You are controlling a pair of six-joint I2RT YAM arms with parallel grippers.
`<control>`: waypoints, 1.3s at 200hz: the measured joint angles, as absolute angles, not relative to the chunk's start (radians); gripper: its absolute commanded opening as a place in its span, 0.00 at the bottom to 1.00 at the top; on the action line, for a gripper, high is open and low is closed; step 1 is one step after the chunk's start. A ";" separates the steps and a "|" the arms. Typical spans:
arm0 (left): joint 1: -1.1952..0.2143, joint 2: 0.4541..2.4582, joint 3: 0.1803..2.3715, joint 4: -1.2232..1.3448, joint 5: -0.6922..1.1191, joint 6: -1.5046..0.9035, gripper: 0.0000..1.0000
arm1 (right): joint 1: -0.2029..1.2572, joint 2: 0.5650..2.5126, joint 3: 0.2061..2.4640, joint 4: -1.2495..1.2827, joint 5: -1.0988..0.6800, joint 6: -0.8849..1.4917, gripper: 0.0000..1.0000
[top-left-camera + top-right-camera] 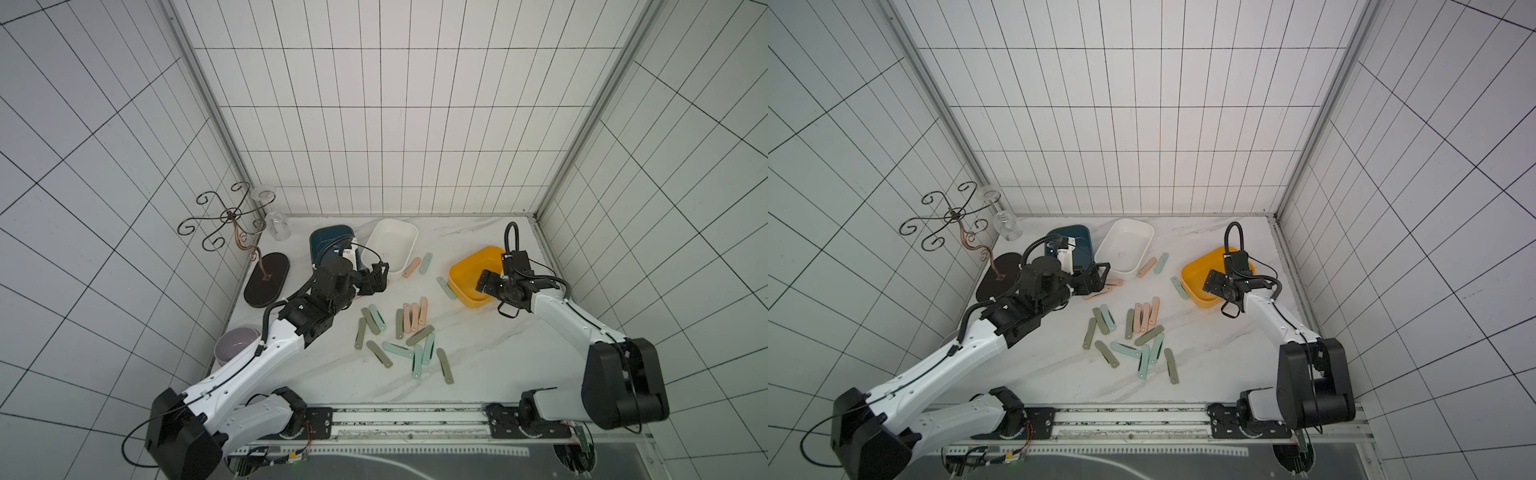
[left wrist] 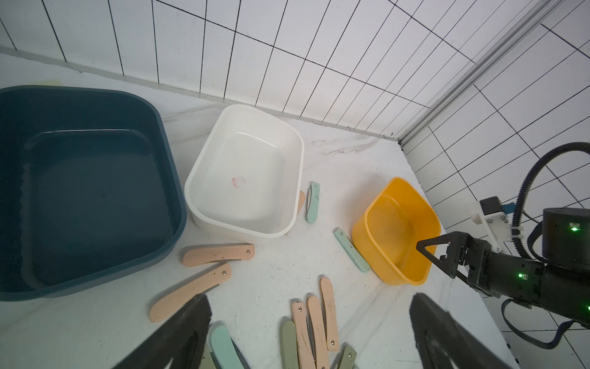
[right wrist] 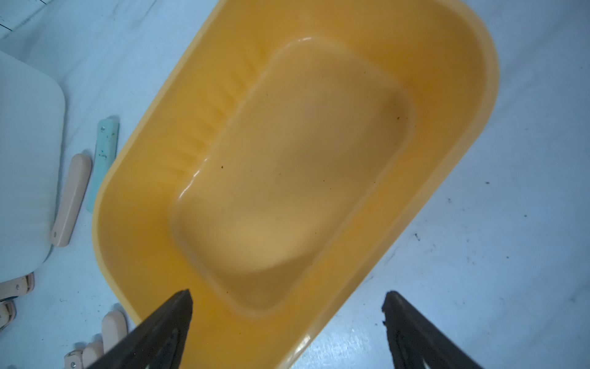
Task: Place the fruit knives into the storage box by color
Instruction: Adjust the storage box at the center of the board.
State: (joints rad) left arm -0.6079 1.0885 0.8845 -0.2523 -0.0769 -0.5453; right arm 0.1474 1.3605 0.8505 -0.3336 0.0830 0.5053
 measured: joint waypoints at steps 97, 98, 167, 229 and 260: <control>-0.610 1.072 0.887 -0.294 -0.083 -0.551 0.97 | 0.149 1.699 1.003 -0.279 -0.023 0.437 0.63; -0.610 1.072 0.887 -0.295 -0.083 -0.551 0.97 | 0.149 1.700 1.003 -0.278 -0.024 0.437 0.63; -0.610 1.068 0.896 -0.300 -0.087 -0.551 0.97 | 0.149 1.635 1.024 -0.290 -0.067 0.440 0.84; -0.610 1.083 0.898 -0.300 -0.086 -0.552 0.97 | 0.112 1.594 1.126 -0.305 -0.076 0.444 0.84; -0.610 1.083 0.900 -0.301 -0.086 -0.553 0.97 | 0.064 1.748 1.323 -0.315 -0.065 0.442 0.83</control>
State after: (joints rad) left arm -0.6098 1.0832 0.9005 -0.3008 -0.0856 -0.5526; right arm 0.0643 1.7485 1.3231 -0.3149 -0.0654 0.4416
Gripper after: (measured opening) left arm 0.973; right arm 0.832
